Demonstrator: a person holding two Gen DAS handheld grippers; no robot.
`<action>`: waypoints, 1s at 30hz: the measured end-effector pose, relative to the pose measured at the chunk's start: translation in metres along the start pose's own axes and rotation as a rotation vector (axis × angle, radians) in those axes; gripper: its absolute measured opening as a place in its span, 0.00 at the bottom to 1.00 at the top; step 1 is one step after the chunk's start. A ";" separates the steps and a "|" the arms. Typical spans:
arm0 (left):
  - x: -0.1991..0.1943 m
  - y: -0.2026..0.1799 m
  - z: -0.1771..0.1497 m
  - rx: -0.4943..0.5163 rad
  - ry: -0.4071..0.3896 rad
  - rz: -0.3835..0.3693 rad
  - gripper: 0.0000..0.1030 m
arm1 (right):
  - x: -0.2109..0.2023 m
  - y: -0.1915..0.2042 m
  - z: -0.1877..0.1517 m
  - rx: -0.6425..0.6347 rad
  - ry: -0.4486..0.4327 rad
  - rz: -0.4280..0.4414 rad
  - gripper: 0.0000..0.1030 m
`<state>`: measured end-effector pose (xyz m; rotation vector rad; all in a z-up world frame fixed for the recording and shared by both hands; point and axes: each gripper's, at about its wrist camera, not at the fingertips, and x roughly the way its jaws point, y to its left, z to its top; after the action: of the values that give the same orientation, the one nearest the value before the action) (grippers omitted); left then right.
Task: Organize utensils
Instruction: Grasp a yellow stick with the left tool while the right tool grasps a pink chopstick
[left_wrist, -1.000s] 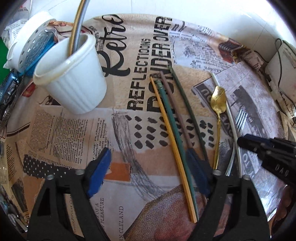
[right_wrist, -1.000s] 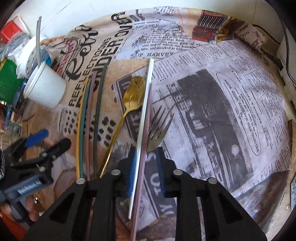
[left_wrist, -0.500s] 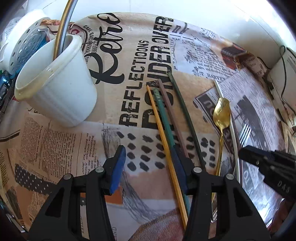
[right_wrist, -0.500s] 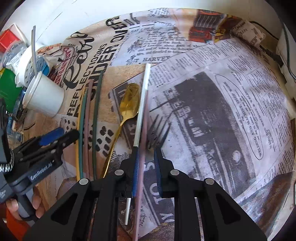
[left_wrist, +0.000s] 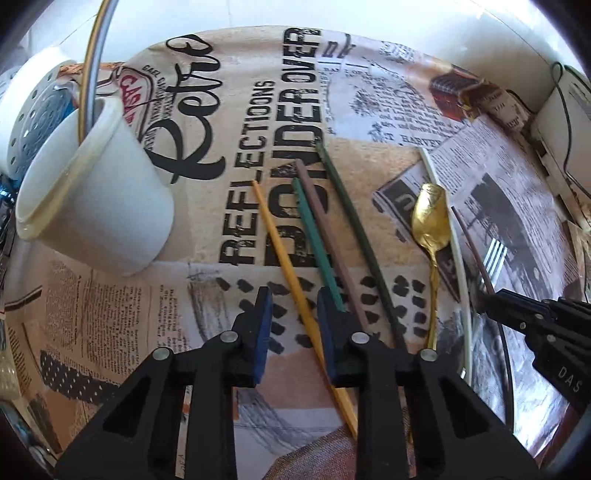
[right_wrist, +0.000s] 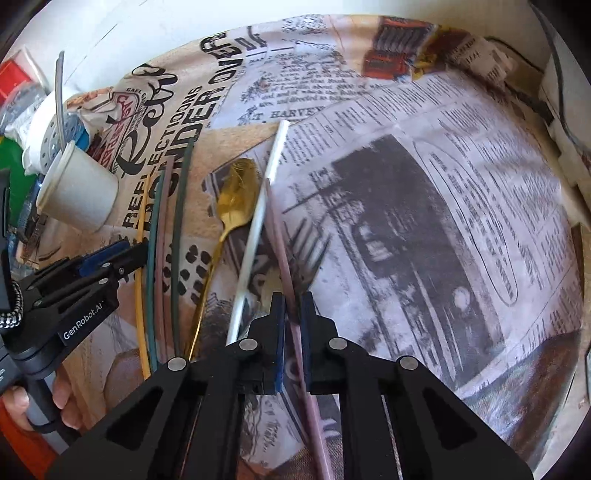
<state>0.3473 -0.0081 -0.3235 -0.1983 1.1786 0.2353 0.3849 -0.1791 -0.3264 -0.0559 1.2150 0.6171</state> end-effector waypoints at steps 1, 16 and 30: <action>0.000 -0.002 -0.001 0.005 0.005 -0.019 0.18 | -0.001 -0.002 -0.001 0.012 0.003 0.007 0.06; -0.011 -0.018 -0.022 0.047 0.132 -0.229 0.04 | -0.014 -0.023 -0.016 -0.030 0.069 -0.024 0.07; 0.007 -0.029 0.009 0.099 0.237 -0.227 0.05 | 0.000 0.001 -0.001 -0.181 0.116 -0.043 0.07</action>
<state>0.3657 -0.0326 -0.3254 -0.2762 1.3874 -0.0483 0.3838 -0.1788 -0.3268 -0.2731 1.2639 0.6922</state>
